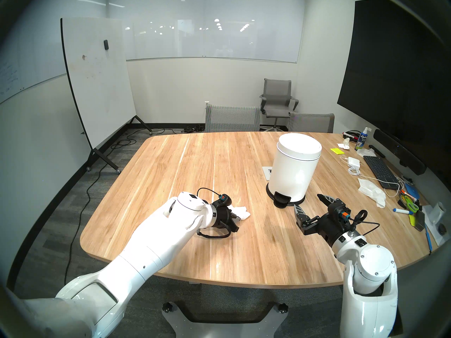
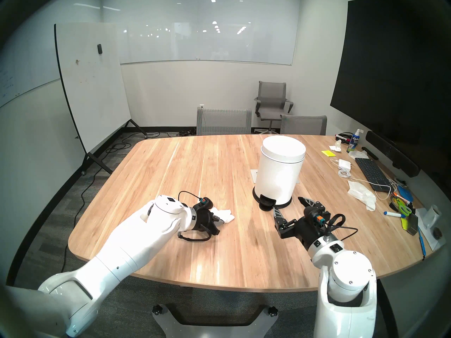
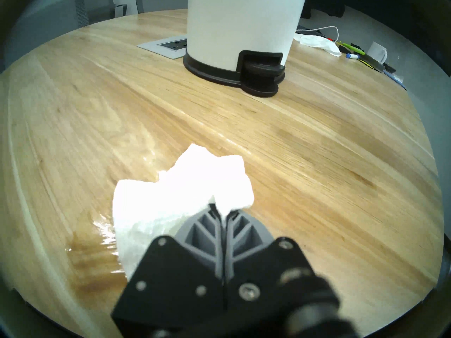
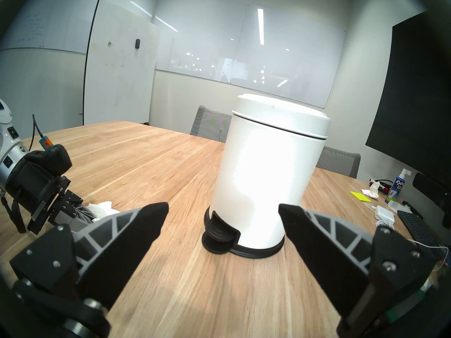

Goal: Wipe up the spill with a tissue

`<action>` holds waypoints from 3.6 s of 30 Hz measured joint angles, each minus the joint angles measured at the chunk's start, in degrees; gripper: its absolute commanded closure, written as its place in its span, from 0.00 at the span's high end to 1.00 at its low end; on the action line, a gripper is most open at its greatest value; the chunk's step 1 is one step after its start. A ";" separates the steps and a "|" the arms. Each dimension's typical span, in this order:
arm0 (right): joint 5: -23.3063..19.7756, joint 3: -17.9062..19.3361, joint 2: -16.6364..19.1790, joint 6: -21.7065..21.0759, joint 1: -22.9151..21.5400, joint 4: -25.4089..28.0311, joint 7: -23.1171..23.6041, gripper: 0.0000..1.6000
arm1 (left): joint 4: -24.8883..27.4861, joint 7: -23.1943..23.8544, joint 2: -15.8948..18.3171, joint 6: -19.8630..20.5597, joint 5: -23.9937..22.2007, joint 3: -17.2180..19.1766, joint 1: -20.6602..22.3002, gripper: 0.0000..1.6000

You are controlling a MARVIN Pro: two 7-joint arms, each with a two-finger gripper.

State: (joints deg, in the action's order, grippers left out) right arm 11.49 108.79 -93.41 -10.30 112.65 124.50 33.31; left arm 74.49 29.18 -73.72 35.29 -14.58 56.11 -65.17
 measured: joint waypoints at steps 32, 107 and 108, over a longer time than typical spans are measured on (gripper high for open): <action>0.00 0.00 0.00 0.00 0.00 -0.01 0.00 1.00 | 0.22 4.16 3.84 1.75 -4.26 7.33 3.05 0.00; 0.00 0.00 0.00 0.00 0.00 -0.01 0.00 1.00 | 22.67 -4.58 11.93 19.84 -21.81 4.28 -5.21 1.00; 0.00 0.00 0.00 0.00 0.00 -0.01 0.00 1.00 | 23.47 -4.14 12.37 19.84 -21.93 4.34 -5.34 1.00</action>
State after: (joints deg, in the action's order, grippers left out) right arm 11.49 108.79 -93.41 -10.30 112.65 124.50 33.31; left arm 97.96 25.04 -61.36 55.13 -36.51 60.45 -70.51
